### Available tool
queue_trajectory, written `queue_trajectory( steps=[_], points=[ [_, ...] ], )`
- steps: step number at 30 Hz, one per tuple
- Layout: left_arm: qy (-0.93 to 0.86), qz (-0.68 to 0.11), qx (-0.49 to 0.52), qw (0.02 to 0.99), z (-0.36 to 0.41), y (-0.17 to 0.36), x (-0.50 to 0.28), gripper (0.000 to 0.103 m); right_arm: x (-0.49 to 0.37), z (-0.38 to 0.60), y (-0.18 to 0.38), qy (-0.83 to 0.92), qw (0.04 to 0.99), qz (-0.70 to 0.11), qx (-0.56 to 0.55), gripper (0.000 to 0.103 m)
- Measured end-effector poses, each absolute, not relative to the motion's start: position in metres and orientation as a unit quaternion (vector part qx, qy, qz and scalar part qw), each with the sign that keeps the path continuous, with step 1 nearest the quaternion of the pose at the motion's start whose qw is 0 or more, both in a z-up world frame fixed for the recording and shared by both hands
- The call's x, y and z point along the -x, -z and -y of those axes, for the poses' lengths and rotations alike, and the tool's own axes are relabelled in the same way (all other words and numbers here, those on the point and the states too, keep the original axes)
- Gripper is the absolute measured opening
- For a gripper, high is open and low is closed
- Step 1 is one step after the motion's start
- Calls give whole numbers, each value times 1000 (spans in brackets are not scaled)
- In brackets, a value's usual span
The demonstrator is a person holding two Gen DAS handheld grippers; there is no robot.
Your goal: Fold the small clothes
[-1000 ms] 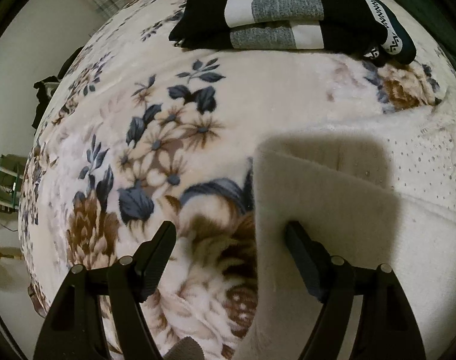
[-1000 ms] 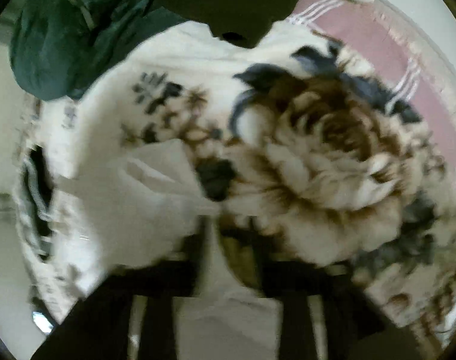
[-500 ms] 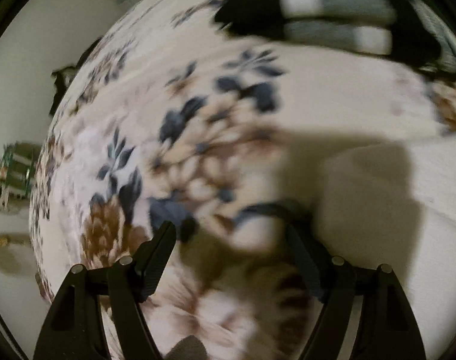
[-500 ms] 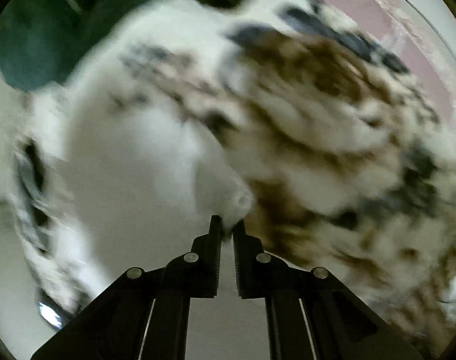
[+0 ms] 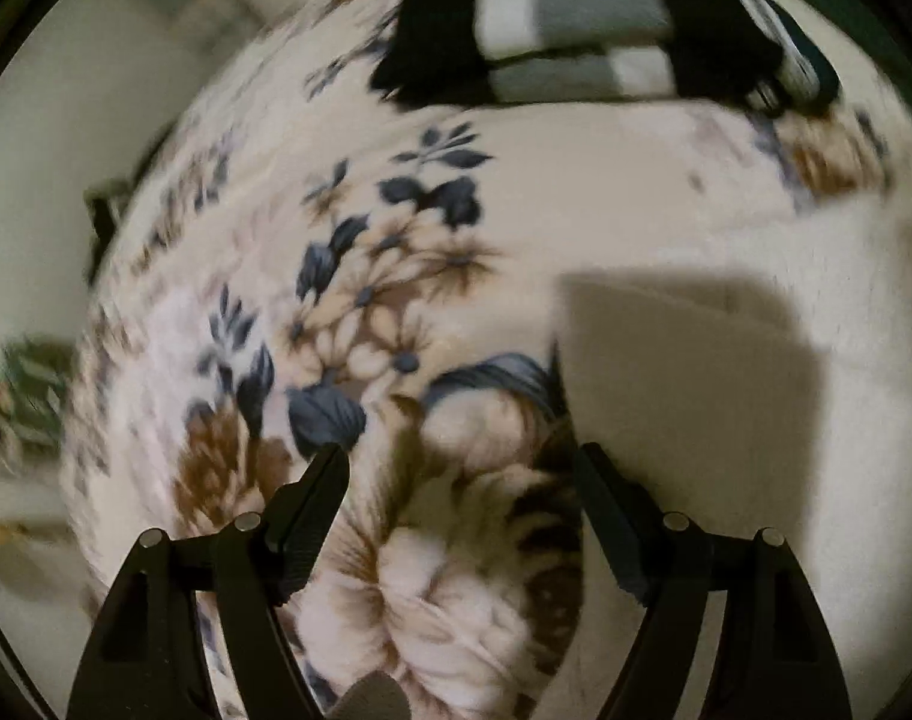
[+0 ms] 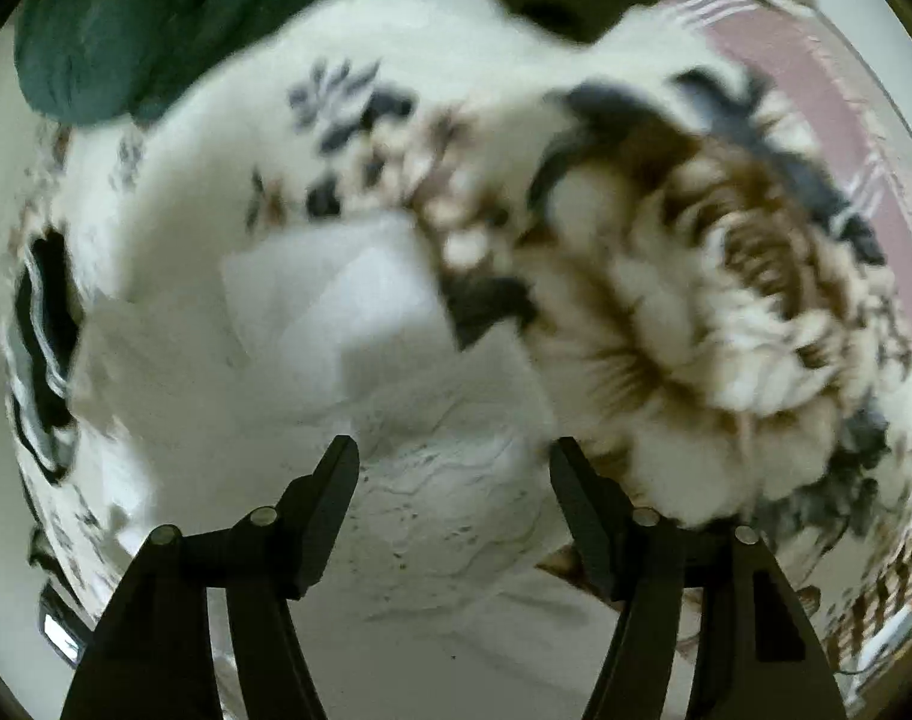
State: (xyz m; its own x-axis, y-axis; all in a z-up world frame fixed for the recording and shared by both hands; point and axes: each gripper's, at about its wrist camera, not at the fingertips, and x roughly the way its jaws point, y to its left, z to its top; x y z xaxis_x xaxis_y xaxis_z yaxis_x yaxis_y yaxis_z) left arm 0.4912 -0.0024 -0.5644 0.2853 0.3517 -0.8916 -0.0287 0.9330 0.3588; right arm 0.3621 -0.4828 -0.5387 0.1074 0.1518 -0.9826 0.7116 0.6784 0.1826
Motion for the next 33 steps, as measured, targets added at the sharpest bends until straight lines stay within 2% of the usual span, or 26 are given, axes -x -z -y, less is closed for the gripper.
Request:
queue_trajectory(
  steps=[1, 3, 7, 11, 14, 16, 18, 25, 29, 33],
  points=[
    [-125, -583, -146, 790, 1, 568, -491, 76, -367, 473, 536, 208, 672, -634, -321, 8],
    [-138, -593, -135, 782, -10, 575, -495, 76, -374, 457, 513, 212, 713, -611, -269, 8],
    [-155, -612, -77, 771, -42, 579, -500, 78, -378, 440, 473, 206, 773, -553, -235, 8],
    [-158, -607, -65, 776, -48, 569, -497, 78, -380, 460, 521, 222, 706, -615, -272, 10],
    [-153, -594, -47, 788, -48, 549, -490, 78, -367, 481, 538, 213, 661, -630, -347, 27],
    [-146, -579, -37, 801, -42, 527, -482, 78, -353, 487, 517, 192, 676, -609, -368, 60],
    [-130, -567, -31, 813, -27, 505, -470, 78, -337, 491, 493, 169, 689, -604, -365, 68],
    [-7, -568, -49, 822, 73, 448, -382, 78, -264, 534, 443, 122, 681, -635, -344, 70],
    [68, -619, -52, 780, 159, 456, -302, 78, -239, 556, 434, 104, 662, -663, -334, 70],
    [130, -689, -46, 712, 254, 486, -222, 78, -229, 584, 446, 90, 651, -692, -298, 70]
  ],
)
